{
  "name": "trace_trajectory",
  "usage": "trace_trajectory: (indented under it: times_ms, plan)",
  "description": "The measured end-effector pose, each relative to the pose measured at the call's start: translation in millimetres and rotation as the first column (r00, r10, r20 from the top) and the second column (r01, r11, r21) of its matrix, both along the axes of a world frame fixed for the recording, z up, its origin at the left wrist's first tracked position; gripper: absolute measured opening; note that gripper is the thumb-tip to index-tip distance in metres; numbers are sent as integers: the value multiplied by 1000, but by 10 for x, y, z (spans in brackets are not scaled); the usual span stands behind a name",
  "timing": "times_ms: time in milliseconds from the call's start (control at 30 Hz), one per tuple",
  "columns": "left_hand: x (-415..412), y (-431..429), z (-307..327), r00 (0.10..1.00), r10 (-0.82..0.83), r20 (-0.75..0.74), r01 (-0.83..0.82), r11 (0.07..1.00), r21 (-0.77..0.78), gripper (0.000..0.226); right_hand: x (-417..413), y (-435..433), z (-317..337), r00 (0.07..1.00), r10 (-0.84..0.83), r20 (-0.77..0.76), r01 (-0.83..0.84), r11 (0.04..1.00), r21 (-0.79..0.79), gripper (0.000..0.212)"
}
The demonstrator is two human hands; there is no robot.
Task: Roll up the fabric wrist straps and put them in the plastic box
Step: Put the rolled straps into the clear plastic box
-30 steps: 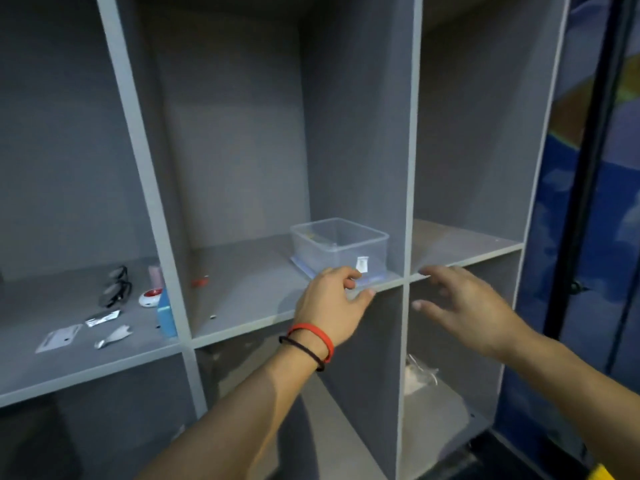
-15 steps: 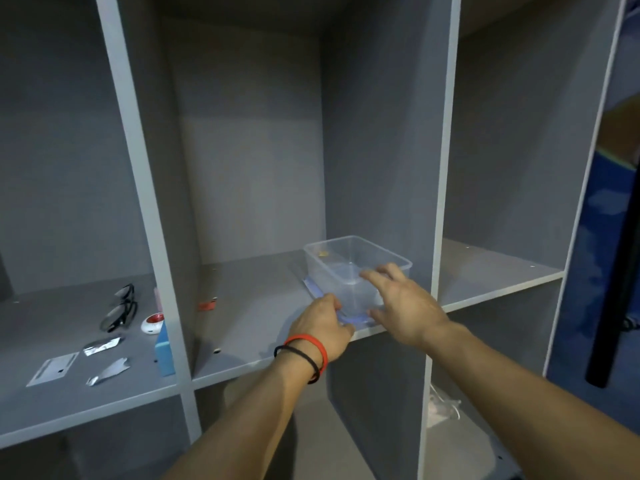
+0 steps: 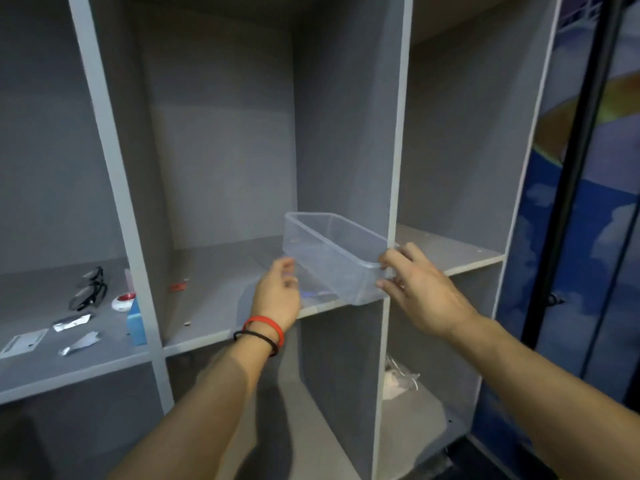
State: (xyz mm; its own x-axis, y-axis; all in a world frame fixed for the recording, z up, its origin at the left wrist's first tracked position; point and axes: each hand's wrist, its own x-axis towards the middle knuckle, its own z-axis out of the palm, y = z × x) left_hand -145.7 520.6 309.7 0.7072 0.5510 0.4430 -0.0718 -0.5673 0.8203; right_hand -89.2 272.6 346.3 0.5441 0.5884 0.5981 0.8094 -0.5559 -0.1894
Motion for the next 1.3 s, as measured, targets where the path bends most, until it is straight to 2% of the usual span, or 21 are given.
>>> trace_trajectory:
  times_ms: [133, 200, 333, 433, 500, 667, 767, 833, 867, 933, 1133, 1300]
  plan:
    - [-118, -108, 128, 983, -29, 179, 65, 978, -198, 23, -244, -792, -97, 999, -30, 31, 30, 999, -20, 18]
    - [-157, -329, 180, 976, -76, 204, 122, 967, -223, 29, -368, -1214, -171, 998, -55, 40, 57, 998, -39, 16]
    - [-300, -1116, 175, 927, -275, 255, 333, 916, -225, 22, -583, -1998, -386, 992, -122, 27, 123, 992, -40, 15]
    - [-258, -1727, -18, 882, -436, 177, 469, 843, -263, 21, -785, -2551, -654, 980, -198, 23, 199, 979, -39, 25]
    - [-168, -2104, -222, 857, -503, 108, 512, 816, -266, 19, -941, -2890, -859, 961, -275, 12, 275, 961, -39, 23]
    - [80, -2961, -881, 834, -537, -128, 504, 835, -221, 42, -1363, -3706, -1456, 906, -420, -60, 419, 908, -30, 18]
    - [132, -3459, -1332, 704, -677, -214, 564, 716, -412, 48, -1626, -4132, -1869, 851, -512, -117, 513, 858, -26, 21]
    - [81, -3757, -1638, 583, -768, -265, 590, 624, -512, 40, -1792, -4340, -2155, 815, -558, -157, 559, 828, -39, 18]
    - [43, -3884, -1804, 531, -792, -301, 608, 604, -516, 31, -1868, -4420, -2301, 796, -579, -176, 580, 813, -51, 16]
    - [-17, -4088, -2155, 464, -809, -360, 630, 587, -508, 25, -2017, -4565, -2600, 755, -618, -219, 620, 782, -68, 18]
    - [-252, -4484, -2988, 314, -836, -451, 648, 535, -542, 47, -2402, -4840, -3384, 614, -692, -380, 715, 692, -103, 35]
    - [-308, -4545, -3348, 256, -781, -569, 674, 566, -474, 56, -2549, -4865, -3764, 520, -724, -454, 762, 633, -137, 33]
